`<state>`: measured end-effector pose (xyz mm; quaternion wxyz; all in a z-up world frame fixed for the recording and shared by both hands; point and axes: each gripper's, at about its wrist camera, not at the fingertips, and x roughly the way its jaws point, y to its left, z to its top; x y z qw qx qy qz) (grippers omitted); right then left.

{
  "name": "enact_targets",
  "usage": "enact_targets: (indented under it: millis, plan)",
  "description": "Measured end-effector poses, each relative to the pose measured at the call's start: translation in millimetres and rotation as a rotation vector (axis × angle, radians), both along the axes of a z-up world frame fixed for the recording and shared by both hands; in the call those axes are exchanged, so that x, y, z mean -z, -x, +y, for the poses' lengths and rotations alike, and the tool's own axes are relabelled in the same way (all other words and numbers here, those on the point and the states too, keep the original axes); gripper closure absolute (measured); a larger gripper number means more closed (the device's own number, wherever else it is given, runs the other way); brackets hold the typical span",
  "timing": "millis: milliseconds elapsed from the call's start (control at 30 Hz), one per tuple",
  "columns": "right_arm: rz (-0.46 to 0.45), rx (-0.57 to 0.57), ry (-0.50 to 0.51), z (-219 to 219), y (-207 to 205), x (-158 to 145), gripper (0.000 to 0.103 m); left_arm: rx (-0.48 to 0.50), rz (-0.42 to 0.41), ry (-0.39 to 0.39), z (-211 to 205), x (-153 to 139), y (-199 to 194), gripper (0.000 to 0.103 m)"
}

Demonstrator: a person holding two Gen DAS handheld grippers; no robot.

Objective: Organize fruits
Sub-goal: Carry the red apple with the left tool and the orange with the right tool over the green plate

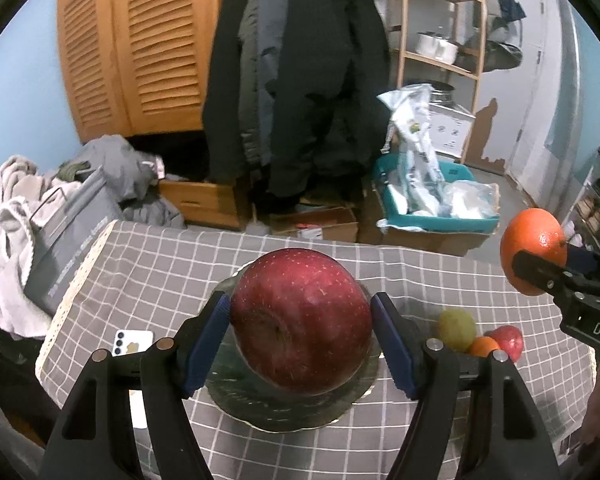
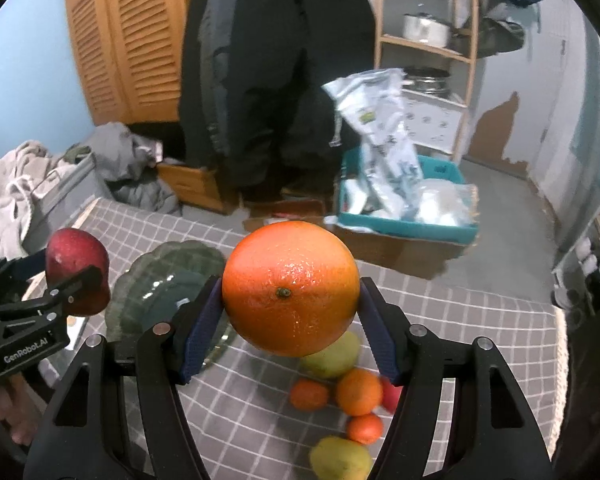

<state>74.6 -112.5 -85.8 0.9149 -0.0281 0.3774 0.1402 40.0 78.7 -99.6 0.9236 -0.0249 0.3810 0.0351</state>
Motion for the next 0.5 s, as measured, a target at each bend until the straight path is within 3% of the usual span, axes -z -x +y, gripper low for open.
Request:
enact_targets:
  millis: [500]
  plan:
    - [0.131, -0.143, 0.033, 93.5, -45.9, 47.8, 0.036, -0.097, 0.104, 0.005, 58.5, 49.2, -17.0, 0.029]
